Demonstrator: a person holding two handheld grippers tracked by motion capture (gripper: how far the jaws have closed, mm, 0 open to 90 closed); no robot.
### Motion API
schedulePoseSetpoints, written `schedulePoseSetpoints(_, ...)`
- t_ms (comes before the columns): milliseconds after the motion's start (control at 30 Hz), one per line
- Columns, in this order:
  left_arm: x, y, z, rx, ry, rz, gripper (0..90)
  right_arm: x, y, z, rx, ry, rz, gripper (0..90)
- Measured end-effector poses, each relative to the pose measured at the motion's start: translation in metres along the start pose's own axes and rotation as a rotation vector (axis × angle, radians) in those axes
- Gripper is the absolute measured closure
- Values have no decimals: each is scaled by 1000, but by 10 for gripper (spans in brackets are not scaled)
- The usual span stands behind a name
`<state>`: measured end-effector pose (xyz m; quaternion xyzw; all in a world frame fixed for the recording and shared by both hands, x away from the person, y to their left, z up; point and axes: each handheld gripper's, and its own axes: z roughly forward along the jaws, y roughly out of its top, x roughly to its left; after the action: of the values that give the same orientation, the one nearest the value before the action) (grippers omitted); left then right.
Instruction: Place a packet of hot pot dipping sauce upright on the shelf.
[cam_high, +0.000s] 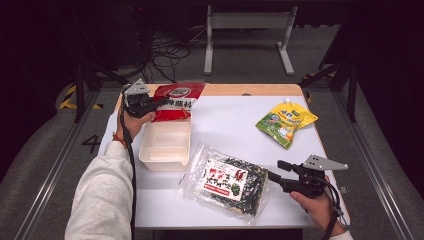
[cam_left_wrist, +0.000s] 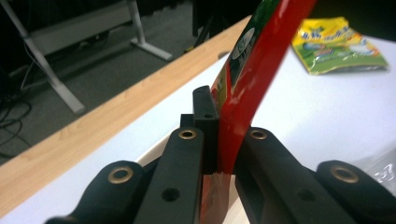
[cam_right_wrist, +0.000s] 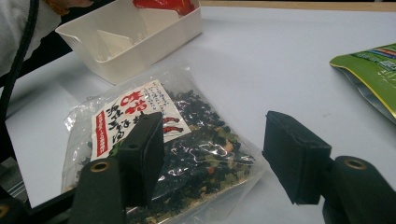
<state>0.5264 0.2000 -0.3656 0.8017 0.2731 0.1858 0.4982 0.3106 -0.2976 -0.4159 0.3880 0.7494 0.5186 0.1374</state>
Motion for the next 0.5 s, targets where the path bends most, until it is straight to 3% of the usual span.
schedulePoseSetpoints(100,0,-4,5,-23,-8,-32,883,0,0,0,4,-1,-4,381)
schedulePoseSetpoints(167,-1,-4,8,-11,-7,-31,858,0,0,0,4,-3,-4,381)
schedulePoseSetpoints(267,0,-6,7,6,27,-31,847,0,0,0,6,-7,-6,381)
schedulePoseSetpoints(333,2,-11,4,16,25,-48,871,0,0,0,7,-6,-11,381)
schedulePoseSetpoints(500,3,-19,1,23,40,-45,891,0,0,1,11,-5,-11,379)
